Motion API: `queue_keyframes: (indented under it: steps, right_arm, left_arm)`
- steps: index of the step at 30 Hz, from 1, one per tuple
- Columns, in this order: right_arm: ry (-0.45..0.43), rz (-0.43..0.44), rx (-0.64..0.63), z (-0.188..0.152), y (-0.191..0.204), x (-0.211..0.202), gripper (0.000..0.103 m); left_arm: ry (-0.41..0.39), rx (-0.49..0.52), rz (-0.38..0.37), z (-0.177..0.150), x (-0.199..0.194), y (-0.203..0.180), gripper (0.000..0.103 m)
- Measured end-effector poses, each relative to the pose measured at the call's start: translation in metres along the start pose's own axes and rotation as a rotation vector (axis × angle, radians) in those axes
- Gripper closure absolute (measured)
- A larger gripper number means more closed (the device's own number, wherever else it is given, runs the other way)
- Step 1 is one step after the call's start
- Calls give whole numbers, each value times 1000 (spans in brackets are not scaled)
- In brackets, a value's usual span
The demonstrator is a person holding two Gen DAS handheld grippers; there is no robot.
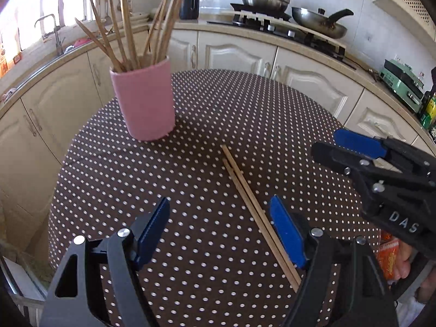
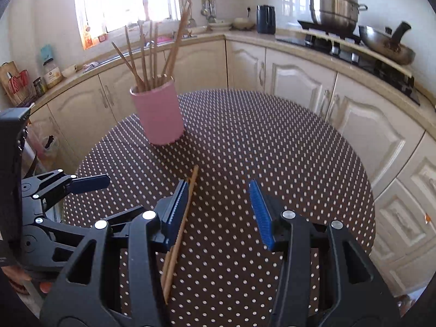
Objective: Organize utensils
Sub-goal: 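Withdraw both open tools from the cup and move over the last chopsticks, then lower both tools and close the left tool on a chopstick while the right grasps another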
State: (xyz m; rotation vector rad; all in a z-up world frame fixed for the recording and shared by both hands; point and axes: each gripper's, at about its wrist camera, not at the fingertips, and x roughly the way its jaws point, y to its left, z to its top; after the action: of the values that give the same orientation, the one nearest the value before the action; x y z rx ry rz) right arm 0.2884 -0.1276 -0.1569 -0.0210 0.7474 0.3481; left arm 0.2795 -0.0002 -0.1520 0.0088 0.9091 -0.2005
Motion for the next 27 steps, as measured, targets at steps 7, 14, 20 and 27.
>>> queue_keyframes:
  steps: [7,14,20,27]
  right_arm:
    - [48,43,54,-24,-12,15,56]
    - [60,78,92,-36,-22,18,53]
    - [56,95,128,-40,-33,12,52]
    - [69,102,135,-41,-36,12,52]
  left_arm:
    - [77,48,5,-13,23,-13,28]
    - [150,48,1,-20,40,-15,28]
    - [176,27,15,-22,51,-12,28]
    - [207,21,19,-15,57,-13,28]
